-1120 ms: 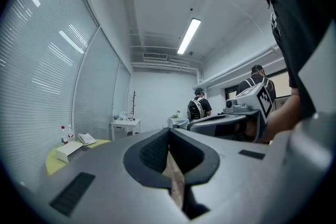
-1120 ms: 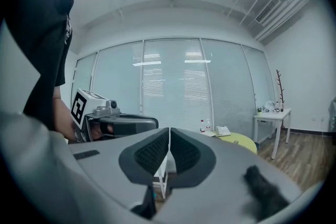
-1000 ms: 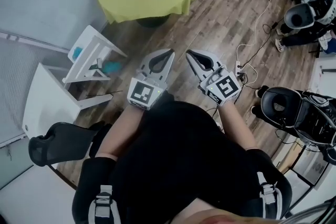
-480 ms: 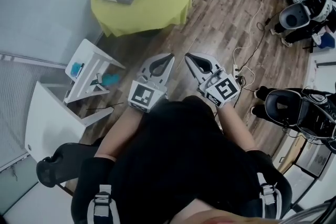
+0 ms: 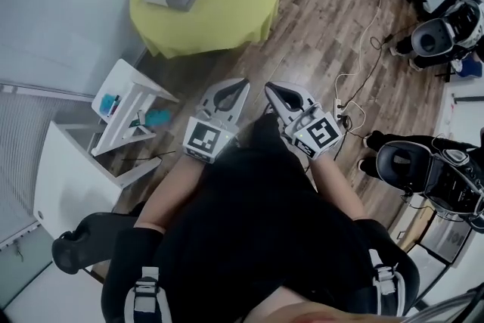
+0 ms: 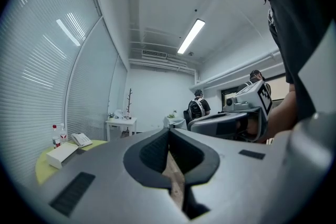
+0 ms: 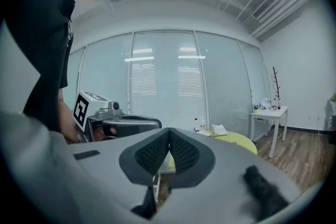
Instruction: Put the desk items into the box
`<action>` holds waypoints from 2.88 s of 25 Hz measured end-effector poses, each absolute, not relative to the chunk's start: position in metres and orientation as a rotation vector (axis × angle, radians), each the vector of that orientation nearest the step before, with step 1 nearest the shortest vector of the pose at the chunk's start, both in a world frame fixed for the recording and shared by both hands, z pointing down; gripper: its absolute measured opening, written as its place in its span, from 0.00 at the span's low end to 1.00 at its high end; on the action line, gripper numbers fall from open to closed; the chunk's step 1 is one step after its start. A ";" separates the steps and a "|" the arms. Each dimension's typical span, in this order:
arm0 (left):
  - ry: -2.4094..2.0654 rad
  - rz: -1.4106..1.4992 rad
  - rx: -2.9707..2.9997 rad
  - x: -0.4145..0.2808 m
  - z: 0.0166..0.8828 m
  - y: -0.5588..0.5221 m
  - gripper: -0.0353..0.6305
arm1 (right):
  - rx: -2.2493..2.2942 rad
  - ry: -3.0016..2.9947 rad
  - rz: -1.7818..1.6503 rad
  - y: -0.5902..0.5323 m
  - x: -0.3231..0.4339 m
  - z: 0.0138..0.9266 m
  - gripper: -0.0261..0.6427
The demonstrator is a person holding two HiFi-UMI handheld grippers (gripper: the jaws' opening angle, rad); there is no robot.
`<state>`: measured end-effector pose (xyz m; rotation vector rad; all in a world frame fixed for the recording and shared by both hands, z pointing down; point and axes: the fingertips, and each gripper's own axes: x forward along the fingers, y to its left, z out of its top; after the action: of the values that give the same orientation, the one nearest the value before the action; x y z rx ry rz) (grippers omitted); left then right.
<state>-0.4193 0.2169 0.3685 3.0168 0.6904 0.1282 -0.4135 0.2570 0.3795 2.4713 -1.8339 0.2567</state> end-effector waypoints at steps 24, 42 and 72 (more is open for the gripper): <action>0.551 0.173 3.054 -0.234 0.368 0.238 0.07 | 2.450 -1.929 0.218 0.286 -0.211 0.377 0.06; 0.426 0.200 3.082 -0.138 0.372 0.275 0.07 | 2.369 -2.038 0.236 0.318 -0.112 0.384 0.06; 0.371 0.192 3.034 0.022 0.390 0.105 0.07 | 2.293 -2.065 0.263 0.139 0.044 0.385 0.06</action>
<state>0.0219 0.1049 0.3896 3.0343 0.3709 0.1915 0.0443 0.1389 0.3850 2.2934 -2.0645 0.2629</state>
